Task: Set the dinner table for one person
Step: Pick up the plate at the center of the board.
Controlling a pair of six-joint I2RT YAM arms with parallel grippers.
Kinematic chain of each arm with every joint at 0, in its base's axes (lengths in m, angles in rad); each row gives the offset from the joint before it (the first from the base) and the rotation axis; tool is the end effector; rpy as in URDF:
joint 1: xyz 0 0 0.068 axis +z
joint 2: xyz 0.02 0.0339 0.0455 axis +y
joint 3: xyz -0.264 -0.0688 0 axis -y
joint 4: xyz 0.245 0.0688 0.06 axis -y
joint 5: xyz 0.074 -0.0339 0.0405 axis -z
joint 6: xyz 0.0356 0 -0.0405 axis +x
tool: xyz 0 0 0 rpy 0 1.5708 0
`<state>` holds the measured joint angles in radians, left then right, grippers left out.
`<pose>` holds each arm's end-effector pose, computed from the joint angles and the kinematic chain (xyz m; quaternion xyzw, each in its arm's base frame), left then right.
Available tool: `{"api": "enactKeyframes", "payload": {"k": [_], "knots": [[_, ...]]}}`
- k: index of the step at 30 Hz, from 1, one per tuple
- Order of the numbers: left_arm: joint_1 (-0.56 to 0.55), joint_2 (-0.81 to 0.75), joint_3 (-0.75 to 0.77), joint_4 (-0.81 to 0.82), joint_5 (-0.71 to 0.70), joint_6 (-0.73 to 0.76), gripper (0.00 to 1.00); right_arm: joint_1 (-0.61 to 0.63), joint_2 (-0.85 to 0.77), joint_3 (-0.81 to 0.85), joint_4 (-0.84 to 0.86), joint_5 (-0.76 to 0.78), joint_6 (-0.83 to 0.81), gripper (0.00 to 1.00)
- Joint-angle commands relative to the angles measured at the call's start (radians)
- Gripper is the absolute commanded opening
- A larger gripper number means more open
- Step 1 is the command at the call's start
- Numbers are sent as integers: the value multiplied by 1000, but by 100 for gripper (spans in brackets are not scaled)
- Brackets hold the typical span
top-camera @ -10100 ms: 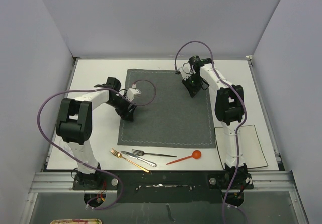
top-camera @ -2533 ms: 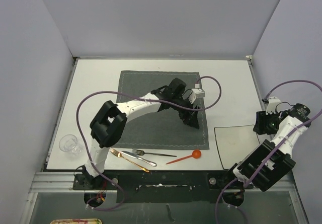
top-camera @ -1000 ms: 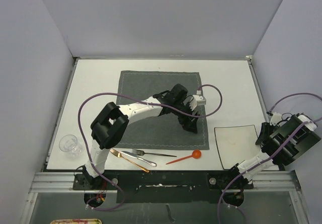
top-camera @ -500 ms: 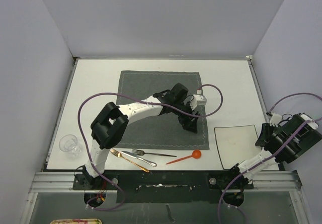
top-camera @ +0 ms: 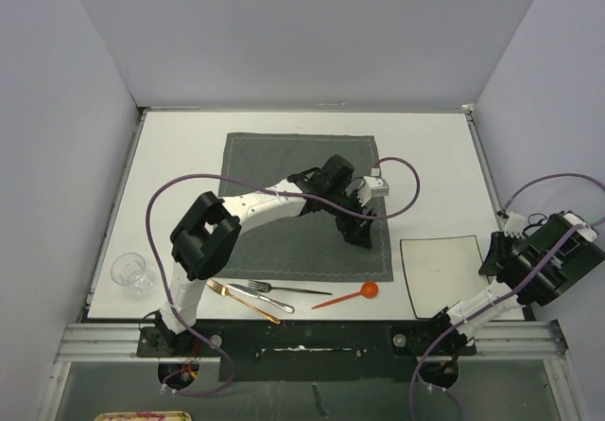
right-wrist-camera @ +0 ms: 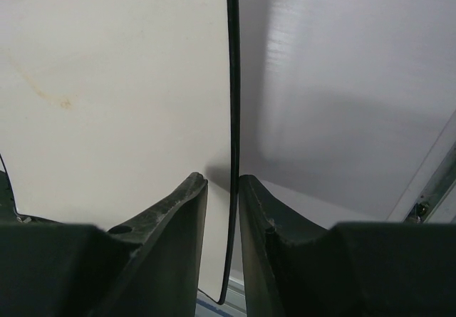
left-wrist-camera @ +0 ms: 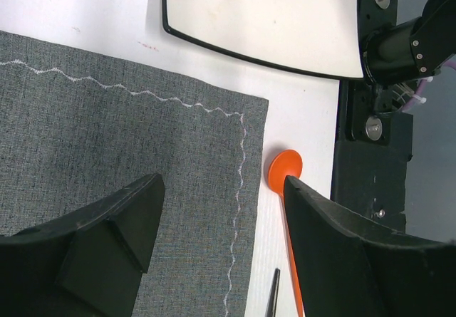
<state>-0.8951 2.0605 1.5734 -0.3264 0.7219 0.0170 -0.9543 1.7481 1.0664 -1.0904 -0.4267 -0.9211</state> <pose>0.2681 -0.3720 0.2116 0.5001 0.7230 -0.4440 0.1736 0.1701 -0.2145 0.1613 0.0374 0.9719 0.2038 0.1117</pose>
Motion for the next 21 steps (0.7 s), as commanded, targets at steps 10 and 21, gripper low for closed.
{"api": "enactKeyframes", "payload": {"k": [10,21], "knots": [[-1,-85,0,12,23,42,66,81,-37,16,-40,-25,26,25],[0,-61,-2,-15,37,44,66,184,-52,7,-14,-4,100,25]]}}
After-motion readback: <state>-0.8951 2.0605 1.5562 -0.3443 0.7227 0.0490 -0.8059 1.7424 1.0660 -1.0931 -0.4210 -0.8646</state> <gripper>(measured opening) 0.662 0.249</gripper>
